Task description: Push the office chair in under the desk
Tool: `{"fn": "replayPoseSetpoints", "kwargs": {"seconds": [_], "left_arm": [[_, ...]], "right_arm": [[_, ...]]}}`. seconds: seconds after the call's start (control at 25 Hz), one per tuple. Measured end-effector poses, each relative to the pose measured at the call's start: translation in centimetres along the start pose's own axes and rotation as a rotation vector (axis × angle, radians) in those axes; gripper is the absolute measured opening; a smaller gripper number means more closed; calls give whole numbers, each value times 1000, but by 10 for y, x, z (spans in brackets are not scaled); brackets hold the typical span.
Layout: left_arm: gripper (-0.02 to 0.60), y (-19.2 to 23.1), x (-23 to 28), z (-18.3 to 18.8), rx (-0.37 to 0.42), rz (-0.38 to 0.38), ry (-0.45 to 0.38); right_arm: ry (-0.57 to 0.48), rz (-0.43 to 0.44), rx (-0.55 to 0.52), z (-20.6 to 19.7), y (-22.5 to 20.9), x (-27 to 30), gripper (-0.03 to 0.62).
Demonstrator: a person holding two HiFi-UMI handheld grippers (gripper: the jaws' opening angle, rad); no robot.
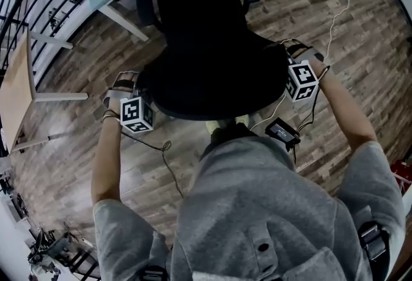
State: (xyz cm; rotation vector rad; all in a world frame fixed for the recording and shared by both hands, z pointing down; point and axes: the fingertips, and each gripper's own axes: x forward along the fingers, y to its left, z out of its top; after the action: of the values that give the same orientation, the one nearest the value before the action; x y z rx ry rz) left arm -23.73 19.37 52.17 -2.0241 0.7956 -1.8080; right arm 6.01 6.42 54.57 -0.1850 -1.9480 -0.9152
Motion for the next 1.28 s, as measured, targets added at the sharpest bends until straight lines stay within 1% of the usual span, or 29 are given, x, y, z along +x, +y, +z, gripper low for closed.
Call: {"fn": "replayPoseSetpoints", "kwargs": {"seconds": [0.08, 0.16, 0.24, 0.36, 0.44, 0.52, 0.6, 0.72, 0.92, 1.04, 1.28], "left_arm": [[282, 6, 15, 2, 12, -13, -14], [272, 6, 18, 6, 26, -25, -40], [252, 0, 18, 7, 38, -45, -45], [238, -6, 17, 1, 39, -96, -13], [219, -9, 17, 4, 42, -114, 1], [216, -8, 19, 11, 43, -102, -12], [215, -1, 20, 16, 42, -79, -36], [213, 8, 23, 17, 41, -52, -49], [213, 20, 33, 2, 40, -31, -10], [213, 31, 37, -4, 38, -19, -1], [215, 52, 47, -22, 47, 6, -2]], "right_arm": [[33, 22, -27, -3, -1, 3, 191], [70, 22, -41, -7, 0, 5, 185], [97, 30, -56, -9, 4, 8, 179], [133, 32, -45, -8, 2, 12, 179], [139, 13, -35, -10, 3, 11, 176], [125, -28, -41, -15, 0, 8, 167], [114, -51, -50, -20, -7, 7, 157], [111, -50, -61, -23, -15, 9, 147], [106, -62, -50, -22, -26, 20, 141], [107, -65, -50, -23, -37, 25, 140], [121, -41, -37, -22, -53, 42, 130]]}}
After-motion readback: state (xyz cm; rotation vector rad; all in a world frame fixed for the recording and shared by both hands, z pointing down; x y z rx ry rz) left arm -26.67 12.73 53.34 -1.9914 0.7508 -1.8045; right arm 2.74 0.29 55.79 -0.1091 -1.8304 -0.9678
